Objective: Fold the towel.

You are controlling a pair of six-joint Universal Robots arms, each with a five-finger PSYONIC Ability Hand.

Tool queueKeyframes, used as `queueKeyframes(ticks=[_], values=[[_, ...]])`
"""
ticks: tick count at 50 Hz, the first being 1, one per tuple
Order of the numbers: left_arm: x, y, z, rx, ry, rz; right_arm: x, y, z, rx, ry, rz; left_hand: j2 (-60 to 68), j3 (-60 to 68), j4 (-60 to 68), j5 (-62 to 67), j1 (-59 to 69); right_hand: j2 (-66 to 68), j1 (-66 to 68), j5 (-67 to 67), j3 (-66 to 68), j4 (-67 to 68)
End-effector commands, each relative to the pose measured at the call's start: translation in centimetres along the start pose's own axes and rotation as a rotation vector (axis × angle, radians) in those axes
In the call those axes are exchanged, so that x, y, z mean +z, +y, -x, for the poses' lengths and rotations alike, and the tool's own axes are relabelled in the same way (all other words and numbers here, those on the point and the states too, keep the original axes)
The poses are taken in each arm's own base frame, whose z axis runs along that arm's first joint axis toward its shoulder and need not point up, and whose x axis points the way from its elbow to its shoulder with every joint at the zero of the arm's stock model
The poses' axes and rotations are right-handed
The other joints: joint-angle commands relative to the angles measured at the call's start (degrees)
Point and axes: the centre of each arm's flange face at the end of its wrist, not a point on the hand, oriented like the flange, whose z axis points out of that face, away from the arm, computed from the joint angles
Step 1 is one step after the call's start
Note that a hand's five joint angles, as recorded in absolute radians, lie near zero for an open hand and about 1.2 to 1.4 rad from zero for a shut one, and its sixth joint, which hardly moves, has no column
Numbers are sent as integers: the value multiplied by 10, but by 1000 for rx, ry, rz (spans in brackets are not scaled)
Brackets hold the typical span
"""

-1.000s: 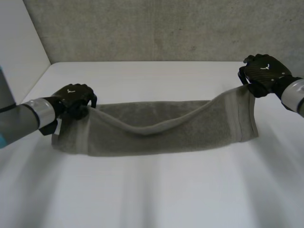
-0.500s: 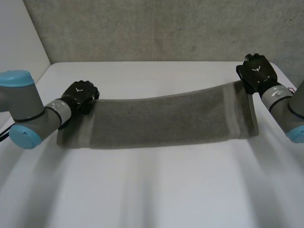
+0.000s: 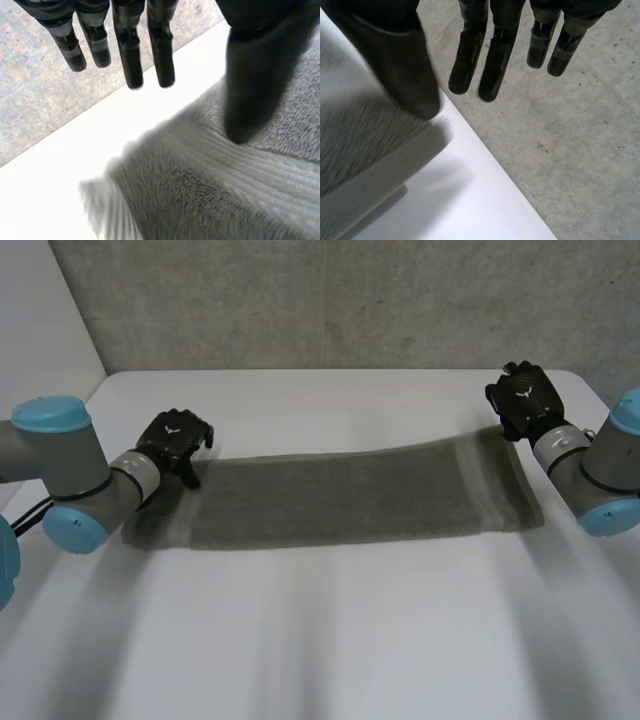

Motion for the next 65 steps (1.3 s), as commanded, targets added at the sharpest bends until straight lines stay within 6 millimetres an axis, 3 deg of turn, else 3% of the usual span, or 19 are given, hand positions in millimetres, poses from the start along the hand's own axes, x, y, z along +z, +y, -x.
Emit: queueKeyframes(ticks=[1, 5, 6, 8, 9, 11, 13, 14, 16, 23, 27, 35, 41, 52, 54, 55, 57, 65], values=[[-13, -26, -1, 11, 1, -38, -9, -33, -15, -13, 33, -41, -107, -28, -32, -104, -100, -417, -405, -420, -30, -40], [-35, -47, -3, 8, 2, -52, -31, -69, -25, 26, 45, -83, -107, -28, -32, -104, -100, -417, -405, -420, -30, -40], [-35, -47, -3, 8, 2, -52, -31, -69, -25, 27, 45, -83, -107, -28, -32, -104, -100, -417, -405, -420, -30, -40], [-53, -51, -9, 1, 13, -39, -50, -88, -29, 91, 44, -112, -105, -28, -32, -102, -98, -417, -405, -420, -30, -40], [-53, -51, -9, 1, 13, -39, -51, -88, -29, 92, 44, -112, -105, -28, -32, -102, -98, -417, -405, -420, -30, -40], [-64, -52, -14, 0, 22, -31, -70, -96, -26, 127, 4, -97, -105, -28, -32, -102, -98, -417, -405, -420, -30, -40], [-84, -54, -21, -9, 35, -13, -80, -95, -23, 144, -28, -70, -107, -28, -32, -104, -100, -417, -405, -420, -30, -40], [-84, -54, -21, -9, 36, -13, -80, -95, -22, 144, -28, -69, -107, -28, -32, -104, -100, -417, -405, -420, -30, -40], [-102, -51, -29, -19, 52, 10, -99, -81, -20, 208, -88, 43, -105, -28, -32, -102, -98, -369, -357, -372, -30, -40], [-130, -43, -43, -41, 99, 46, -125, -56, -8, 313, -189, 255, -100, -28, -32, -97, -93, -356, -344, -358, -30, -40], [-140, -39, -50, -43, 113, 37, -125, -31, -7, 272, -193, 306, -100, -28, -32, -97, -93, -280, -268, -283, -30, -40], [-143, -40, -53, -57, 112, 13, -118, -2, 0, 186, -222, 352, -100, -28, -32, -97, -93, -172, -160, -175, -30, -40], [-143, -43, -51, -53, 107, 3, -114, 15, 4, 170, -229, 378, -100, -28, -32, -97, -93, -172, -160, -175, -30, -40], [-142, -42, -50, -53, 104, 2, -109, 33, 1, 154, -202, 381, -102, -28, -32, -99, -95, -98, -86, -101, -30, -40], [-142, -42, -50, -53, 104, 2, -106, 33, -1, 141, -194, 367, -104, -28, -32, -100, -96, 69, 81, 66, -30, -40], [-142, -42, -50, -53, 104, 2, -106, 33, -1, 141, -194, 367, -104, -28, -32, -100, -97, 70, 82, 67, -30, -40], [-143, -43, -50, -52, 103, -1, -105, 33, -1, 134, -196, 362, -104, -28, -32, -100, -97, 282, 294, 279, -30, -40], [-143, -46, -47, -51, 93, -10, -104, 38, 1, 133, -203, 370, -104, -28, -32, -100, -97, 283, 295, 280, -30, -40]])
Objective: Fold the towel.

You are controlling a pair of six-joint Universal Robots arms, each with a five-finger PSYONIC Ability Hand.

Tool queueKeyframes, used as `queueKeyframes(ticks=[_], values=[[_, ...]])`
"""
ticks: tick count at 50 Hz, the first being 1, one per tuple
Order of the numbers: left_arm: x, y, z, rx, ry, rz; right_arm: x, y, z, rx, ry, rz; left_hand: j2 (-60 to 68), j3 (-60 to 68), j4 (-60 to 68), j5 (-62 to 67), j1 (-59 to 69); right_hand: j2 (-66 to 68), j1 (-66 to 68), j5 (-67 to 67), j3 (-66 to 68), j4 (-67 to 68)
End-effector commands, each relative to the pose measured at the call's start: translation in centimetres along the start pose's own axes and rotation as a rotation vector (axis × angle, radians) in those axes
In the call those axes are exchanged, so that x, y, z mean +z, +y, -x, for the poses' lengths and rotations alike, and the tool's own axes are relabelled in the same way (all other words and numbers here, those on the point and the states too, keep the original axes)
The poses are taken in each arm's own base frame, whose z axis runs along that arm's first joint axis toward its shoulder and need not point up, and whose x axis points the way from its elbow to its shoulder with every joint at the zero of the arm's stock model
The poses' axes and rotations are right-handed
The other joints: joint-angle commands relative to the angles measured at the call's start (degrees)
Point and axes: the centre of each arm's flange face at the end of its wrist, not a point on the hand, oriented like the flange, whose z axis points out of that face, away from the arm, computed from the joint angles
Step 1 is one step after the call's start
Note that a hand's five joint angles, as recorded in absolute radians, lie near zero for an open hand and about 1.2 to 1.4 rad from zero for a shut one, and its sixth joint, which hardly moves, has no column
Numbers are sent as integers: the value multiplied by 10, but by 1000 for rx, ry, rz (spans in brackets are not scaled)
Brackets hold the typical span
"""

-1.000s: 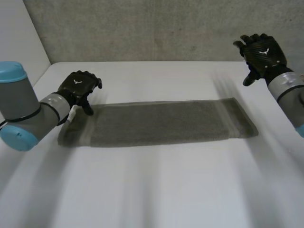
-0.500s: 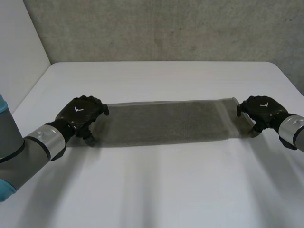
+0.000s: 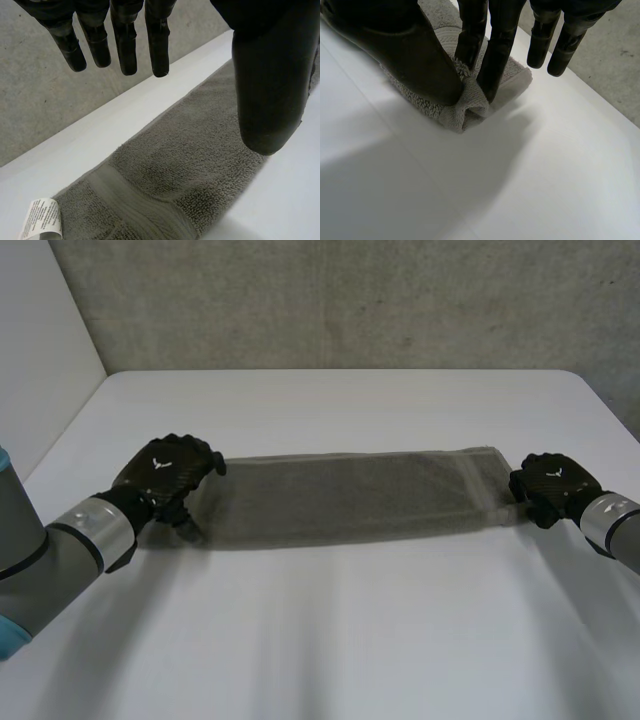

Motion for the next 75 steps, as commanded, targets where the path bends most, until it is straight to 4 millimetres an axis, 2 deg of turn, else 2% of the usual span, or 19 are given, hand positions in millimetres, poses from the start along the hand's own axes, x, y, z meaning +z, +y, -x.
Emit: queueKeyframes(ticks=[1, 4, 6, 14, 23, 29, 34, 39, 44, 51, 55, 57, 58, 60, 63, 65, 66, 68, 75], values=[[-1, -2, 2, 1, -6, -6, 2, 4, 2, -2, -6, 9, -25, -28, -32, -5, -29, 77, 60, 54, -30, -40], [-1, -3, 2, 2, -7, -9, 2, 5, 2, -14, -6, 15, -25, -28, -32, -5, -29, -62, -79, -85, -30, -40], [-2, -3, 2, 1, -7, -9, -2, 1, 0, -20, 3, 11, -25, -28, -32, -5, -29, -327, -345, -351, -30, -40], [-2, -3, 2, 1, -7, -9, -11, -7, -7, -19, 16, -9, -25, -28, -32, -5, -29, -332, -350, -356, -30, -40], [-2, -3, 1, 1, -6, -9, -2, 11, 0, -10, -5, 19, -25, -28, -32, -5, -29, -314, -332, -338, -30, -40], [-3, -4, 1, 1, -8, -11, 3, 12, 0, -20, 0, -1, -25, -28, -32, -5, -29, 75, 57, 51, -30, -40], [-4, -7, 2, -8, -12, -19, 4, 8, -7, -25, 20, -10, -25, -28, -32, -5, -29, 77, 60, 54, -30, -40], [-5, -9, 3, -10, -15, -25, -3, 6, -39, -26, 106, -9, -25, -28, -32, -5, -29, 77, 60, 54, -30, -40], [-8, -16, 7, -2, -31, -48, -29, -16, -113, -68, 331, -39, -26, -28, -32, -7, -31, 77, 60, 54, -30, -40], [-9, -20, 11, -20, -44, -61, -53, -74, -127, -122, 402, -173, -26, -28, -32, -7, -31, 77, 60, 54, -30, -40], [-10, -21, 12, -26, -46, -64, -55, -109, -103, -134, 358, -271, -26, -28, -32, -7, -31, 77, 60, 54, -30, -40], [-10, -22, 11, -28, -46, -64, -51, -143, -57, -168, 254, -377, -26, -28, -32, -7, -31, 77, 60, 54, -30, -40], [-10, -22, 11, -28, -46, -64, -51, -143, -57, -168, 254, -377, -26, -28, -32, -7, -31, 77, 60, 54, -30, -40], [-11, -22, 11, -26, -45, -66, -47, -167, 5, -200, 115, -458, -26, -28, -32, -7, -31, 77, 60, 54, -30, -40], [-11, -21, 10, -28, -44, -64, -45, -174, 37, -213, 43, -489, -26, -28, -32, -7, -31, 77, 60, 54, -30, -40], [-12, -21, 10, -29, -46, -64, -39, -177, 98, -236, -93, -523, -28, -28, -32, -9, -32, 77, 60, 54, -30, -40], [-12, -21, 10, -29, -46, -64, -39, -177, 98, -236, -94, -523, -28, -28, -32, -9, -32, 77, 60, 54, -30, -40], [-13, -22, 10, -28, -47, -66, -35, -175, 153, -275, -200, -550, -28, -28, -32, -9, -32, 77, 60, 54, -30, -40], [-13, -22, 10, -28, -45, -65, -28, -164, 234, -334, -330, -579, -28, -28, -32, -9, -32, 77, 60, 54, -30, -40]])
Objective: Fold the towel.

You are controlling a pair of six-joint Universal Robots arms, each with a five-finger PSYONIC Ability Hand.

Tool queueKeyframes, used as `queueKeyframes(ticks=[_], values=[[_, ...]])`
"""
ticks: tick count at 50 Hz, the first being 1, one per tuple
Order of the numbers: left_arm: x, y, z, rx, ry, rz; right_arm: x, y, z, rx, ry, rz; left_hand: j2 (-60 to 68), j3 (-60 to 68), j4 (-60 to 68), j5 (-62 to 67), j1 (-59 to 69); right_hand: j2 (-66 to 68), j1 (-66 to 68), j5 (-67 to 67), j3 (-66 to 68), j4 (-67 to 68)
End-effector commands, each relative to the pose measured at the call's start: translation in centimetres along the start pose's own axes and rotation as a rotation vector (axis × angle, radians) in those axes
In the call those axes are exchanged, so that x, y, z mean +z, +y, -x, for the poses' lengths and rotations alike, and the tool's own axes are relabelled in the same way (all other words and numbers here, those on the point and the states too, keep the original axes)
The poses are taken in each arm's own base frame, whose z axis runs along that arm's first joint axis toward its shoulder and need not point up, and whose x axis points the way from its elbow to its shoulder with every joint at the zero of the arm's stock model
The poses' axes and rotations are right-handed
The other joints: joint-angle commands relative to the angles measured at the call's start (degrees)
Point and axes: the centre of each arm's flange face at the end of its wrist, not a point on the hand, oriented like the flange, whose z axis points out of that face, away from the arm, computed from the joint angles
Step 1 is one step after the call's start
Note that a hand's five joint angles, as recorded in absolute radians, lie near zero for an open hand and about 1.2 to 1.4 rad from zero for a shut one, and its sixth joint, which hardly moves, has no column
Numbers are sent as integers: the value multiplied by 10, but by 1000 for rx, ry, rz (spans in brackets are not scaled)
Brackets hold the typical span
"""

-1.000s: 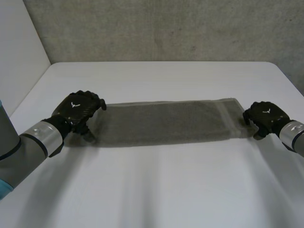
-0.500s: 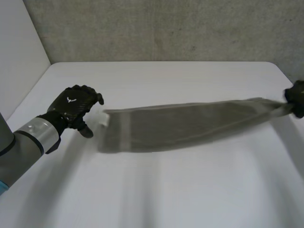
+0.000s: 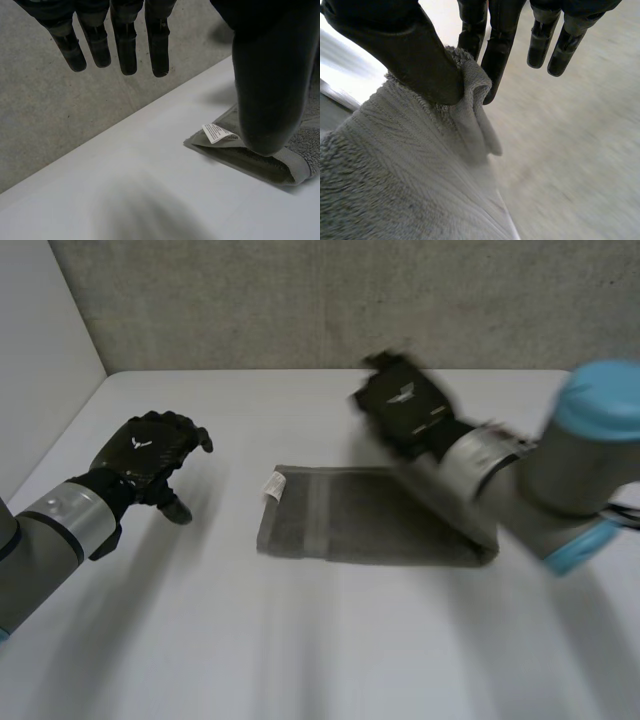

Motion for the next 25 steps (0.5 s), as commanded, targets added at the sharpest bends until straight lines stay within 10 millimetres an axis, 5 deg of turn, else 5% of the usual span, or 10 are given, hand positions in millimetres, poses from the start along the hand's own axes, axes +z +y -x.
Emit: queueKeyframes(ticks=[1, 5, 7, 13, 19, 23, 25], values=[[0, 1, -1, 0, 0, 2, 24, 2, 86, -24, -135, -28, -27, -28, -32, -7, -32, 69, 59, 49, -30, -40], [-1, 1, -1, -2, 2, 5, 30, 12, 101, -38, -133, 7, -27, -28, -32, -7, -32, 69, 59, 49, -30, -40], [-1, 2, -1, -2, 2, 6, 28, 22, 103, -78, -111, 65, -27, -28, -32, -7, -32, -631, -641, -651, -30, -40], [-1, 2, -1, -3, 3, 7, 14, 17, 94, -89, -107, 100, -28, -28, -32, -9, -34, -631, -641, -651, -30, -40], [0, 2, -4, -3, 12, 7, -24, 14, 31, 50, 29, 165, -28, -28, -32, -9, -34, -631, -641, -651, -30, -40], [1, -2, -13, 9, 38, -14, -57, 36, -15, 228, 168, 256, -28, -28, -32, -9, -34, -631, -641, -651, -30, -40], [1, -5, -20, 15, 56, -23, -67, 46, -22, 280, 190, 289, -28, -28, -32, -9, -34, -631, -641, -651, -30, -40]])
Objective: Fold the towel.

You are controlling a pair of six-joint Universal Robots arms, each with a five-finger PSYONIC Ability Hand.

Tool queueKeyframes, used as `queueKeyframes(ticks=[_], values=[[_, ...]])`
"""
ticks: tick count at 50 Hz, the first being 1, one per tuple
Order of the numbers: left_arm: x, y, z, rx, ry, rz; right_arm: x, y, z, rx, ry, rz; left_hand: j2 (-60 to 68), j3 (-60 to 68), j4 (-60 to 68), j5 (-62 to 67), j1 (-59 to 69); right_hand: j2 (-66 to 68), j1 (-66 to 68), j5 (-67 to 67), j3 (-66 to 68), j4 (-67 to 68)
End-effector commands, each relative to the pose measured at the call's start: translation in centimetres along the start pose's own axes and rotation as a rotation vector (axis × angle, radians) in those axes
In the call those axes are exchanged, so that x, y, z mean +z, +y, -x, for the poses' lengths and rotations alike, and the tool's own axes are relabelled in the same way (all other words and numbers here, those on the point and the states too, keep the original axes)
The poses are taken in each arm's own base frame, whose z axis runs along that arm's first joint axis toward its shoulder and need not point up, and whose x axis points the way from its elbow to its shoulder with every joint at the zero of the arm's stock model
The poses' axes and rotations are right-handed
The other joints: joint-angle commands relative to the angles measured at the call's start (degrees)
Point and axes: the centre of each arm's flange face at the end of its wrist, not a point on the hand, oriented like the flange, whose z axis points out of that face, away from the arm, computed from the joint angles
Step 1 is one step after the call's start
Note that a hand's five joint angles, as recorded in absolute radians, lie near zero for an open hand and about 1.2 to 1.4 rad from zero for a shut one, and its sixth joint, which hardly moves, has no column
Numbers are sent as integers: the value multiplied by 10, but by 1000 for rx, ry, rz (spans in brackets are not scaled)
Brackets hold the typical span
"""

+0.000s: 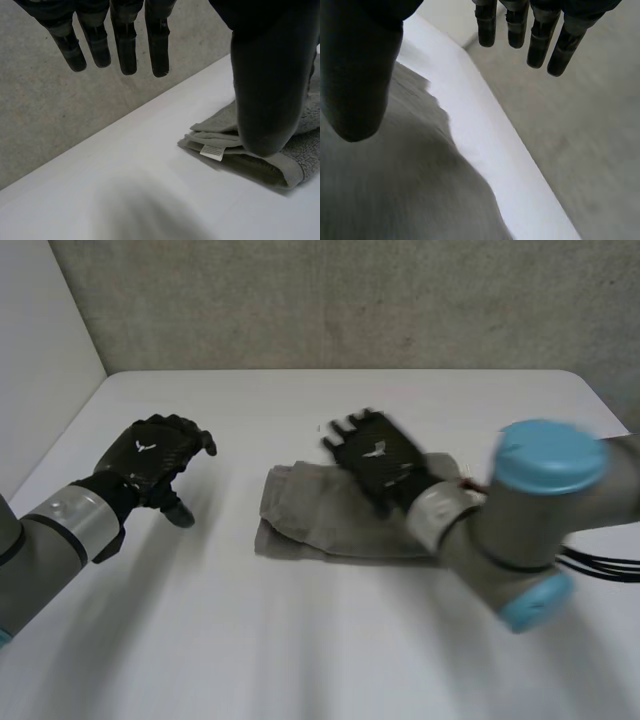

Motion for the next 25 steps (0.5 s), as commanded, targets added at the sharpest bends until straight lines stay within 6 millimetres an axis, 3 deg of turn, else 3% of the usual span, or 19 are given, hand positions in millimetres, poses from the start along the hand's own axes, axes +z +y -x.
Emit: queueKeyframes(ticks=[1, 8, 15, 23, 25], values=[[2, -6, -15, 16, 41, -26, -45, 43, -62, 290, 151, 150, -27, -28, -32, -7, -34, -40, -35, -35, -30, -40], [7, -17, -47, -11, 138, -66, -64, 74, -50, 410, 67, 282, -27, -28, -32, -7, -34, -40, -35, -34, -30, -40], [24, -12, -73, -86, 218, -63, -65, 92, -44, 438, 47, 324, -18, -28, -32, 2, -25, 137, 142, 143, -30, -40], [55, 18, -102, -104, 266, -13, -59, 113, -36, 359, 35, 342, -15, -28, -32, 5, -22, 247, 252, 252, -30, -40], [64, 30, -105, -103, 235, 16, -58, 118, -33, 324, 25, 359, -10, -28, -32, 10, -17, 395, 400, 401, -30, -40]])
